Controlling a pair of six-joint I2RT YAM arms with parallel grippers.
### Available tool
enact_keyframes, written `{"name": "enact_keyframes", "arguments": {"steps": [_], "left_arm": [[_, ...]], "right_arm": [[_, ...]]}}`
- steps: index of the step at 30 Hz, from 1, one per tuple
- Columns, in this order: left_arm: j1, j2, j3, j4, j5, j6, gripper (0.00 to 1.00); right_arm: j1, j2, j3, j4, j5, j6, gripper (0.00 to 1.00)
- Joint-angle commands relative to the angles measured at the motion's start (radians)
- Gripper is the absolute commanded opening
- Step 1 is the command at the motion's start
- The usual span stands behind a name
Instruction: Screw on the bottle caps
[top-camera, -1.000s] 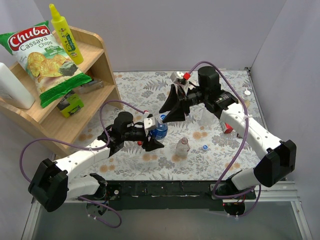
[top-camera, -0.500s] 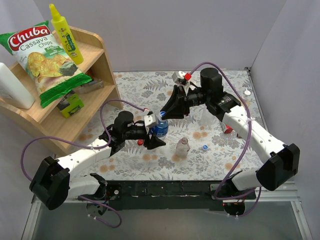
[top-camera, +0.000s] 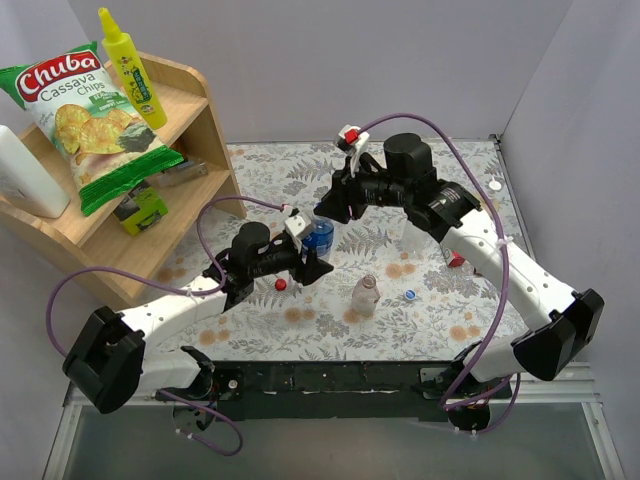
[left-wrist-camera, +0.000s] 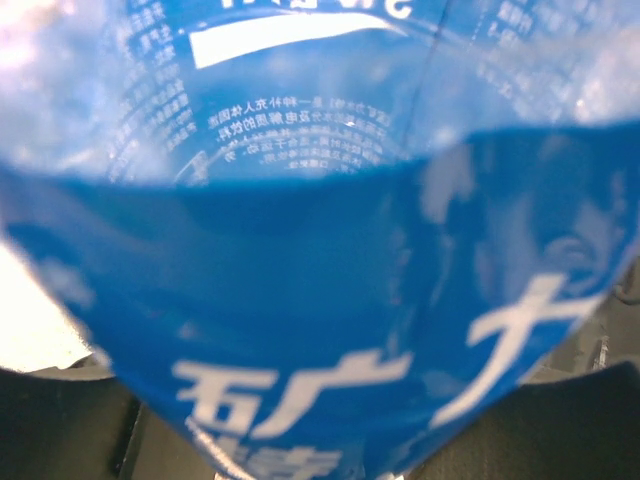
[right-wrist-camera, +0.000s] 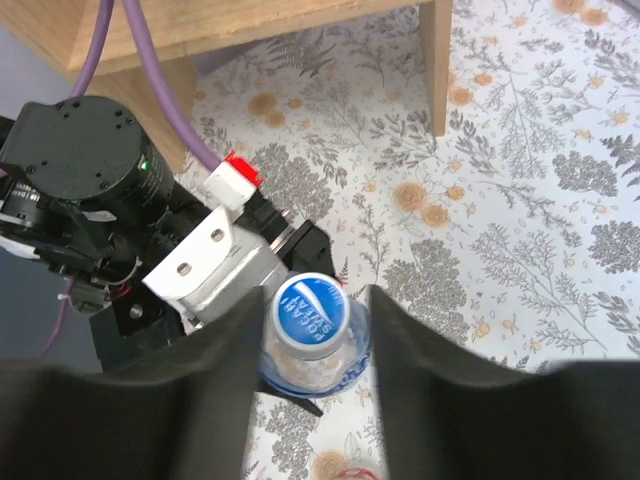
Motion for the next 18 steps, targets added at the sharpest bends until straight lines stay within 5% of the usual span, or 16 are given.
{"name": "enact_keyframes", "arguments": {"steps": [1, 6, 18], "left_arm": [[0.019, -0.052, 0.01, -0.041, 0.05, 0.051, 0.0], [0.062, -0.075, 0.003, -0.145, 0.29, 0.211, 0.0], [0.062, -0.031, 0.039, -0.138, 0.412, 0.311, 0.0]], "right_arm": [[-0.071, 0.013, 0.096, 0.009, -0.172, -0.135, 0.65], [-0.125, -0.012, 0.103, 0.029, -0.546, -0.279, 0.73], [-0.125, 0.039, -0.012, 0.117, -0.794, -0.282, 0.68]]}}
